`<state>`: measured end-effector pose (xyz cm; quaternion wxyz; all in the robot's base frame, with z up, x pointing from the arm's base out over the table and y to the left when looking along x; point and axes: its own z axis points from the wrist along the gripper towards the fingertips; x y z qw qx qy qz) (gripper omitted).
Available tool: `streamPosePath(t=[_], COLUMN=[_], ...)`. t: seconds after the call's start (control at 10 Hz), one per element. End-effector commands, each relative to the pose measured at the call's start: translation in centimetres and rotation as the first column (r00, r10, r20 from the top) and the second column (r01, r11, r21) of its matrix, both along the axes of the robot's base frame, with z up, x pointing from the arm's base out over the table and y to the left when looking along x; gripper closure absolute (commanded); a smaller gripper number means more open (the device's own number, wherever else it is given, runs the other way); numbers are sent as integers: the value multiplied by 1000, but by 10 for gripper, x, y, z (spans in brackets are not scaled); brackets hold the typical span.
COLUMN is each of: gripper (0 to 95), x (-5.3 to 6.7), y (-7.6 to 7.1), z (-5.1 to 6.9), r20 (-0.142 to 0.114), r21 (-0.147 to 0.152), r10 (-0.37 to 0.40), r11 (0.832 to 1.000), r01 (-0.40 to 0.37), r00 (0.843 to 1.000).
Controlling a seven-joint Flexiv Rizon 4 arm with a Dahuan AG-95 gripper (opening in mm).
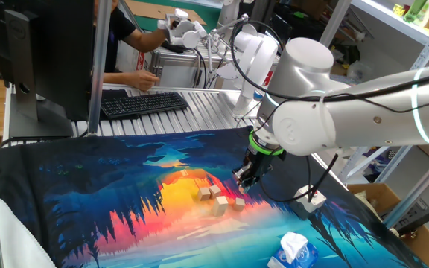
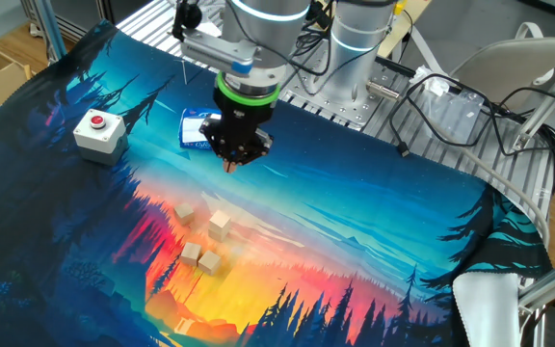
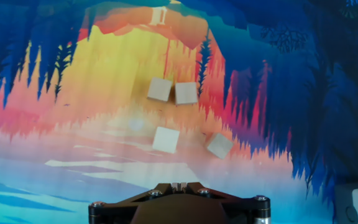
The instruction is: Stack the blocks in a vertical line of five
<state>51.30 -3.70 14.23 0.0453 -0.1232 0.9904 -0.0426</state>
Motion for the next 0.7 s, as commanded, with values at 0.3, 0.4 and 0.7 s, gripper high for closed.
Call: streamPosePath(t=[0.3, 0.4, 0.7], gripper=[950, 950, 950], x=[14, 20, 32], y=[-8, -11, -23], z=[-4, -5, -16], r20=[-6, -6, -7], r21=[1, 0, 5], r10=[-1, -1, -1], r11=[1000, 1000, 1000], r01=[1, 1, 1], r00=[1000, 1000, 1000])
